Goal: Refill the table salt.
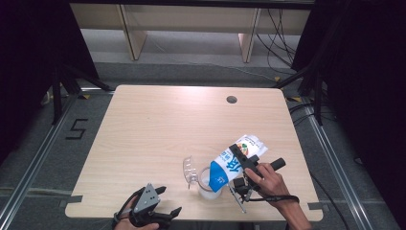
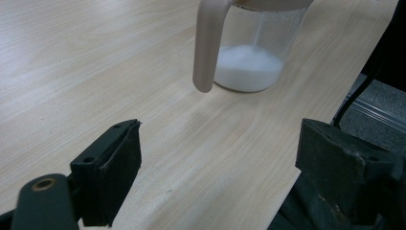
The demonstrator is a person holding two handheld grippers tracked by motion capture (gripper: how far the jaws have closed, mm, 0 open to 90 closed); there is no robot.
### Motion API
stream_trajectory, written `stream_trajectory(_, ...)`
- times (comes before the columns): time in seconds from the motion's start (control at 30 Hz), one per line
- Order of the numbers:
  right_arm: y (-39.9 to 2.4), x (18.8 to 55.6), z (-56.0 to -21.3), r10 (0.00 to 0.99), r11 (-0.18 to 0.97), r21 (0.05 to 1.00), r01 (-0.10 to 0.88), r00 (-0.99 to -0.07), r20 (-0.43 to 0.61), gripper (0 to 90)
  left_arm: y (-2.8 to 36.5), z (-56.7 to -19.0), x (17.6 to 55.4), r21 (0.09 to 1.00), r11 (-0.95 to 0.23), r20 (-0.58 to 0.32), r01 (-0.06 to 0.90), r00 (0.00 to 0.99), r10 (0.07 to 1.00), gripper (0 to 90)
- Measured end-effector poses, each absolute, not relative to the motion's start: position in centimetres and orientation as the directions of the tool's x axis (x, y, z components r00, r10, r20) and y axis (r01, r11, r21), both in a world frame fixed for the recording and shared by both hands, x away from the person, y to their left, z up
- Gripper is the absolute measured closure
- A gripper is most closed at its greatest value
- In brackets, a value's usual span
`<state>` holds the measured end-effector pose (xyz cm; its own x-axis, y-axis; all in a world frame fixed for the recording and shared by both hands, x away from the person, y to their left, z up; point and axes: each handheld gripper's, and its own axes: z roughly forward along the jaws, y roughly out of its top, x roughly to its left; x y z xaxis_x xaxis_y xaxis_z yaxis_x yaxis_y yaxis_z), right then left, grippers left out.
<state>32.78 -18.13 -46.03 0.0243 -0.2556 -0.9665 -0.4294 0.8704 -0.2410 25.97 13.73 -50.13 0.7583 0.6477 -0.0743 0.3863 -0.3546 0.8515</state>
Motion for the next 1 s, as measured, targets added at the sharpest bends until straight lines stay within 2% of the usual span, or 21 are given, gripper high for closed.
stream_trajectory(0.03,-18.22,32.73,-46.23,-0.236,0.883,-0.214,-0.417,0.0,-0.972,62.7,13.73,-50.13,25.97,0.851,-0.355,-0.074,0.386,0.758,0.648,15.3)
stream_trajectory(0.07,-18.11,32.72,-45.98,-0.26,0.872,-0.247,-0.423,0.026,-0.965,62.8,13.73,-50.14,25.98,0.851,-0.354,-0.075,0.387,0.758,0.648,15.3)
stream_trajectory(0.1,-18.19,32.69,-46.19,-0.243,0.882,-0.223,-0.414,0.005,-0.97,63.0,13.74,-50.14,26.0,0.852,-0.356,-0.074,0.385,0.76,0.645,15.3)
stream_trajectory(0.13,-18.12,32.8,-46.06,-0.256,0.866,-0.245,-0.435,0.034,-0.966,63.1,13.74,-50.13,25.99,0.851,-0.355,-0.074,0.386,0.759,0.647,15.3)
stream_trajectory(0.17,-18.2,32.72,-46.26,-0.242,0.88,-0.224,-0.419,0.01,-0.97,63.2,13.72,-50.14,25.97,0.852,-0.353,-0.075,0.387,0.758,0.648,15.3)
stream_trajectory(0.33,-18.21,32.74,-46.28,-0.235,0.879,-0.219,-0.423,0.015,-0.972,63.3,13.74,-50.14,25.98,0.851,-0.354,-0.076,0.387,0.758,0.648,15.3)
stream_trajectory(1.0,-18.19,32.66,-46.03,-0.26,0.874,-0.25,-0.417,0.034,-0.965,63.7,13.73,-50.14,25.97,0.852,-0.355,-0.074,0.386,0.758,0.648,15.3)
